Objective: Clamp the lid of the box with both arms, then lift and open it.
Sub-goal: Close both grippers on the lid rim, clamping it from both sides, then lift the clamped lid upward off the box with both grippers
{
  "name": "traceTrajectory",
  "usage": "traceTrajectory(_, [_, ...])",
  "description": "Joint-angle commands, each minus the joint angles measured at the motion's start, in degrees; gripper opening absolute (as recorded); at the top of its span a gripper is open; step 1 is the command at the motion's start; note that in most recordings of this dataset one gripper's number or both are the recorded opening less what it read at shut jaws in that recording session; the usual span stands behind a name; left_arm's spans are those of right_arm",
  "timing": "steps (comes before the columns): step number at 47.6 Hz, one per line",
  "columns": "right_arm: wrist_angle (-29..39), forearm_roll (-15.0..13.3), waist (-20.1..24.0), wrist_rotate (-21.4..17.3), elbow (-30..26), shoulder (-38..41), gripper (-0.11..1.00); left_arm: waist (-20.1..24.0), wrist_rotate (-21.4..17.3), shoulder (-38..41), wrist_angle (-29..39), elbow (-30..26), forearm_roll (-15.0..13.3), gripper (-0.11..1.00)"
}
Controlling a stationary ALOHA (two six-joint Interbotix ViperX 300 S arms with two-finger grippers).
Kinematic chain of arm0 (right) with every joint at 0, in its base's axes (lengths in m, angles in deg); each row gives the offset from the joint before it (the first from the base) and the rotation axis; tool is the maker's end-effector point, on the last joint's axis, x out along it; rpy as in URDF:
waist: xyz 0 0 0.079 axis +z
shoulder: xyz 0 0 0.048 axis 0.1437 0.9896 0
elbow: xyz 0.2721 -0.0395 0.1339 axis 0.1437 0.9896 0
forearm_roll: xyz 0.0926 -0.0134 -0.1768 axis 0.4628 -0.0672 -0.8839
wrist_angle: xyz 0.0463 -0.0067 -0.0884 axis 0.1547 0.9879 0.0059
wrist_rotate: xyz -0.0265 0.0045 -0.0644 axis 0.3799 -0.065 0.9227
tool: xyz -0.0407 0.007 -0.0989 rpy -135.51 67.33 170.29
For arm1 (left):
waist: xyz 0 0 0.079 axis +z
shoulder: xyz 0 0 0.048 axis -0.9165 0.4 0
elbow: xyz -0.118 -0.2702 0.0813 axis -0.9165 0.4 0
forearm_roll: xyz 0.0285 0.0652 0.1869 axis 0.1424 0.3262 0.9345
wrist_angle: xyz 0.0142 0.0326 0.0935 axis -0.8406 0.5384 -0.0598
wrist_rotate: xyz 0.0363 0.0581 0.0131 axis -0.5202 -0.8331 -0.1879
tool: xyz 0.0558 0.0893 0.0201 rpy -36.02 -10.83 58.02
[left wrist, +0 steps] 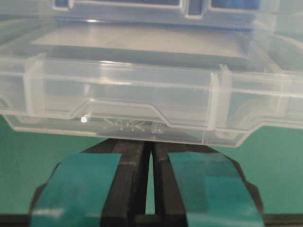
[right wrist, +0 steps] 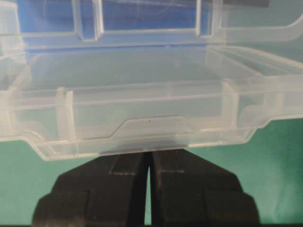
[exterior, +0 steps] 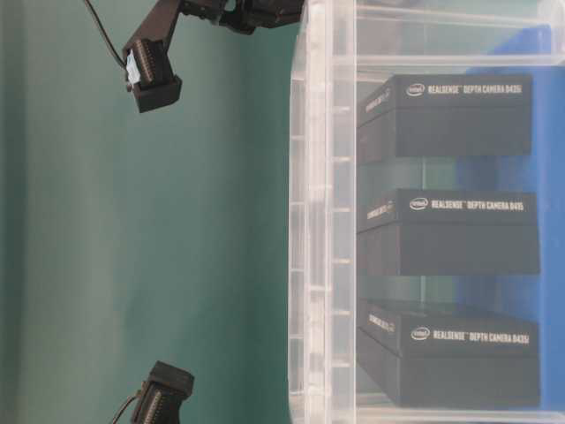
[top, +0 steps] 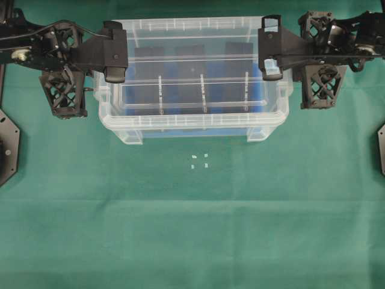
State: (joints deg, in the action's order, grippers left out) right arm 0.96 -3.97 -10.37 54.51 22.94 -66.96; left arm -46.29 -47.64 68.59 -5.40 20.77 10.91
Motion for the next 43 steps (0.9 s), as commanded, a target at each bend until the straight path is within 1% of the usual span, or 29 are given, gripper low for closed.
traceTrajectory(1, [-0.7,0.62,3.43,-0.53,-4.04,-0.26,0.0,-0.88,0.35,-0.53,0.26,-2.46,-0.26,0.01])
traceTrajectory(17, [1.32,0.53,3.43,-0.53,-5.98,-0.62,0.0,-1.05,0.35,-0.88,3.87,-4.83,-0.26,0.02])
traceTrajectory(29, [2.46,0.44,3.43,-0.53,-6.59,-0.88,0.0,-2.02,0.35,-1.05,6.33,-7.29,-0.26,0.01])
traceTrajectory(43, [2.99,0.53,3.43,-0.53,-6.59,-2.46,0.0,-2.81,0.35,-1.41,7.12,-9.76,-0.18,0.01])
